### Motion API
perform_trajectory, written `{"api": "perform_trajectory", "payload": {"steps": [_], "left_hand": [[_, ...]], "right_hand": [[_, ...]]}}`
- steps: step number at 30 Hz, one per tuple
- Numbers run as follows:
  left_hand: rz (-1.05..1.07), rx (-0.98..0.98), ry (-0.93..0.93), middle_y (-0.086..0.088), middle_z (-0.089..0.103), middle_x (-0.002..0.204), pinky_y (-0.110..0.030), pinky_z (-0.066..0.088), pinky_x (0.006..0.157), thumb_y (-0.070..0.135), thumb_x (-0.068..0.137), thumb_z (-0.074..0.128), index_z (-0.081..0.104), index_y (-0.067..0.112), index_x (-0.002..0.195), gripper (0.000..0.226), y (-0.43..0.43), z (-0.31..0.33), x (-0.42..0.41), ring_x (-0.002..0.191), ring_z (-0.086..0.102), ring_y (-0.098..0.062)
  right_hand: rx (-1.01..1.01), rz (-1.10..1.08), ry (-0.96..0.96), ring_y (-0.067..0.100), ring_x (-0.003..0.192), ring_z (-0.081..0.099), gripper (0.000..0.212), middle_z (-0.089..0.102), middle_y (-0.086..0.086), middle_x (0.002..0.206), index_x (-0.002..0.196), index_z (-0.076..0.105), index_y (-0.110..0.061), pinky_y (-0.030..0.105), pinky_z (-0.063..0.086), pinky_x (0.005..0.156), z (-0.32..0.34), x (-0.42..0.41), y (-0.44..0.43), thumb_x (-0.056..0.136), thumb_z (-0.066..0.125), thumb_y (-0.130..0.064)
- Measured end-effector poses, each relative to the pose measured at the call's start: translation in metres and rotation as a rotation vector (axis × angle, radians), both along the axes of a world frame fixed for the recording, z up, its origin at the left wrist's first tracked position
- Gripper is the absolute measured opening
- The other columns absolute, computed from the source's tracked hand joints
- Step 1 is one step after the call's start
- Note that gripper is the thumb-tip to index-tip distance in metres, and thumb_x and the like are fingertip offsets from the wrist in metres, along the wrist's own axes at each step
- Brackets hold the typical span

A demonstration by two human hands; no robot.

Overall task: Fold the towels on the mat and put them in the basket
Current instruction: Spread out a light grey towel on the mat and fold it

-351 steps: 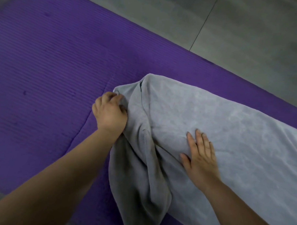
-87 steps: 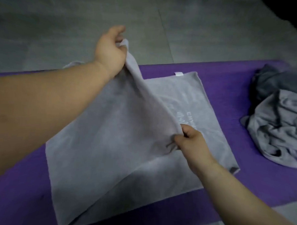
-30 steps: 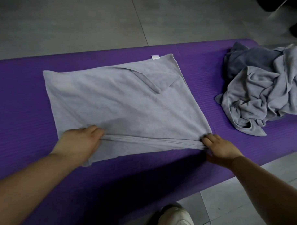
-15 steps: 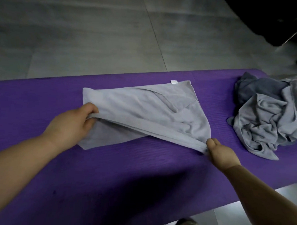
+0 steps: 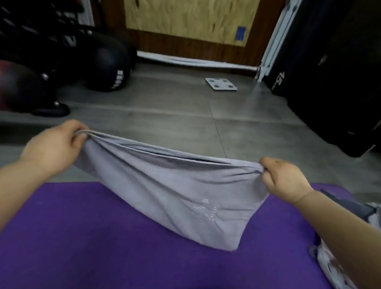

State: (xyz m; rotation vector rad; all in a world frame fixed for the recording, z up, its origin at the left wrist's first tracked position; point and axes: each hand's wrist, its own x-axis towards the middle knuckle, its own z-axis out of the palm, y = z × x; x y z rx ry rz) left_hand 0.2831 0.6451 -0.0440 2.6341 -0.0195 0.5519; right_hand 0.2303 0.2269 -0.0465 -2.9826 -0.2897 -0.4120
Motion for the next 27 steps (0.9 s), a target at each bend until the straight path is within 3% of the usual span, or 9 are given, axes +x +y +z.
{"api": "perform_trajectory", "payload": {"steps": [3,5,8,12,14,17,19,22,27], "left_hand": [[0.152,-0.341,-0.142,-0.025,0.059,0.108,-0.039,0.040,0.085,0.012,0.095,0.040,0.056,0.002,0.108,0.024,0.015,0.047,0.007,0.103,0.054,-0.039],[0.189,-0.418,-0.199,-0.023,0.058,0.112,-0.038,0.039,0.090,0.014,0.095,0.039,0.056,0.003,0.111,0.025,0.025,0.070,0.009,0.108,0.053,-0.036],[0.203,-0.381,-0.224,-0.020,0.059,0.114,-0.032,0.037,0.085,0.015,0.095,0.040,0.056,0.004,0.110,0.025,0.039,0.089,0.002,0.105,0.052,-0.031],[0.151,-0.198,-0.197,-0.020,0.060,0.111,-0.031,0.034,0.080,0.014,0.094,0.043,0.057,0.004,0.109,0.023,0.059,0.095,-0.011,0.102,0.053,-0.033],[0.126,-0.098,-0.149,-0.017,0.063,0.107,-0.037,0.041,0.084,0.019,0.094,0.046,0.059,0.010,0.106,0.020,0.070,0.095,-0.015,0.101,0.055,-0.036],[0.144,-0.043,-0.170,-0.013,0.066,0.098,-0.045,0.048,0.083,0.033,0.090,0.054,0.061,0.019,0.095,0.016,0.087,0.101,-0.024,0.093,0.059,-0.035],[0.169,-0.002,-0.171,-0.012,0.066,0.088,-0.042,0.048,0.077,0.040,0.086,0.058,0.059,0.024,0.083,0.016,0.095,0.105,-0.032,0.084,0.059,-0.033],[0.178,0.116,-0.043,-0.010,0.064,0.079,-0.034,0.041,0.067,0.040,0.082,0.060,0.059,0.023,0.074,0.019,0.095,0.105,-0.040,0.077,0.054,-0.027],[0.112,-0.124,0.012,-0.005,0.066,0.074,-0.030,0.045,0.070,0.031,0.076,0.070,0.066,0.018,0.067,0.017,0.100,0.110,-0.040,0.078,0.059,-0.022]], "right_hand": [[-0.108,0.110,-0.035,0.035,0.069,0.062,0.049,0.064,0.020,0.073,0.071,0.047,-0.010,0.031,0.038,0.057,0.039,0.025,0.028,0.072,0.030,-0.056],[-0.191,0.104,0.011,0.032,0.091,0.060,0.044,0.064,0.017,0.097,0.090,0.052,-0.006,0.033,0.039,0.067,0.061,0.042,0.046,0.085,0.044,-0.049],[-0.380,-0.009,0.069,0.030,0.105,0.056,0.028,0.058,0.014,0.116,0.111,0.048,-0.005,0.033,0.042,0.078,0.081,0.060,0.068,0.093,0.043,-0.025],[-0.467,-0.082,0.159,0.029,0.104,0.056,0.006,0.058,0.014,0.115,0.095,0.038,-0.013,0.030,0.034,0.067,0.088,0.067,0.086,0.090,0.041,-0.014],[-0.443,-0.103,0.179,0.029,0.104,0.056,0.011,0.058,0.014,0.115,0.090,0.030,-0.014,0.027,0.030,0.066,0.091,0.067,0.090,0.089,0.041,-0.011],[-0.348,-0.123,0.083,0.033,0.100,0.056,0.006,0.057,0.019,0.111,0.088,0.035,-0.010,0.031,0.035,0.068,0.102,0.066,0.092,0.089,0.039,-0.006],[-0.306,-0.132,0.057,0.034,0.102,0.055,0.004,0.056,0.020,0.113,0.093,0.042,-0.007,0.034,0.040,0.074,0.111,0.067,0.094,0.090,0.039,-0.006],[-0.330,-0.142,0.113,0.032,0.107,0.055,0.023,0.054,0.018,0.119,0.112,0.047,-0.005,0.034,0.043,0.084,0.119,0.072,0.095,0.092,0.036,-0.008],[-0.214,-0.147,0.129,0.033,0.111,0.053,0.032,0.053,0.019,0.125,0.119,0.047,-0.005,0.037,0.043,0.092,0.131,0.072,0.097,0.090,0.036,-0.002]]}}
